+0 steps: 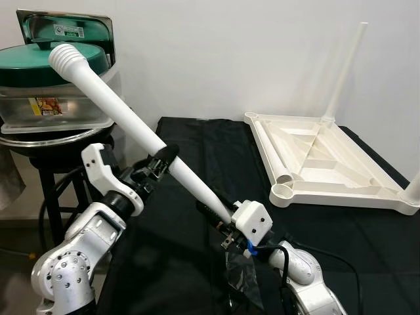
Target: Building children table
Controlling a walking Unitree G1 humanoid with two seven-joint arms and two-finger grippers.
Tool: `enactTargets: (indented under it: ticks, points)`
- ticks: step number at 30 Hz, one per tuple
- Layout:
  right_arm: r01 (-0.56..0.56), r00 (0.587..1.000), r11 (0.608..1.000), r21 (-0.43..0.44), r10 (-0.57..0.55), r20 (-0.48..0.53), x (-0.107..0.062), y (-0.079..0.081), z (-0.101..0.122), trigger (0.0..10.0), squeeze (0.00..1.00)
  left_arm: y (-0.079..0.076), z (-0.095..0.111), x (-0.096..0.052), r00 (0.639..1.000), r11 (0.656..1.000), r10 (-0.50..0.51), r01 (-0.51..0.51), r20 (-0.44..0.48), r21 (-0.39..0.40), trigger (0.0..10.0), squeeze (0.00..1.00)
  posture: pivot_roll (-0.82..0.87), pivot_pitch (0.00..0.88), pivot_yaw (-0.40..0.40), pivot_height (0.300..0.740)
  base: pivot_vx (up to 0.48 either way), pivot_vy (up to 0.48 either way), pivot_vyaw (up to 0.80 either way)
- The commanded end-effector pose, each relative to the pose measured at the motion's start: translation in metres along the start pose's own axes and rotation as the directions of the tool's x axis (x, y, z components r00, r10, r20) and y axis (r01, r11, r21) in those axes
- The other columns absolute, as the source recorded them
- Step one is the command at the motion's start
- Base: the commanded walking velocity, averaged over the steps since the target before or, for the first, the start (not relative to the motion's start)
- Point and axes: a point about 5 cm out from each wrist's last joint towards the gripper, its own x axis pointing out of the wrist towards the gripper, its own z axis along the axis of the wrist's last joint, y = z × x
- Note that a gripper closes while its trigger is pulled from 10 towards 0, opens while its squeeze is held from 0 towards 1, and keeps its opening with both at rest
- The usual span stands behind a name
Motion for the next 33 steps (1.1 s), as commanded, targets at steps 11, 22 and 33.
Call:
enactTargets:
  ticks: [11, 22, 33]
  points:
    - [-0.071, 0.997, 0.997, 0.011, 0.071, 0.002, -0.006, 0.005, -0.005, 0.0, 0.0, 0.001, 0.012, 0.018, 0.997, 0.999, 0.021, -0.018, 0.068, -0.037, 0.0, 0.0, 0.04, 0.0, -0.023, 0.74, 0.0, 0.0, 0.0]
    - [-0.057, 0.998, 0.998, 0.002, 0.057, -0.014, -0.006, 0.002, -0.01, 0.0, 0.0, -0.002, 0.01, 0.015, 0.997, 1.0, -0.003, 0.003, 0.08, -0.001, 0.0, 0.0, 0.04, 0.0, -0.025, 0.74, 0.0, 0.0, 0.0]
    - [0.031, 0.999, 0.997, 0.072, -0.032, 0.015, 0.001, -0.013, -0.005, 10.0, 1.0, 0.005, 0.006, 0.014, 0.999, 0.998, 0.031, -0.033, 0.04, 0.047, 10.0, 0.0, 0.05, 0.0, -0.028, 0.74, 0.0, 0.0, 0.0]
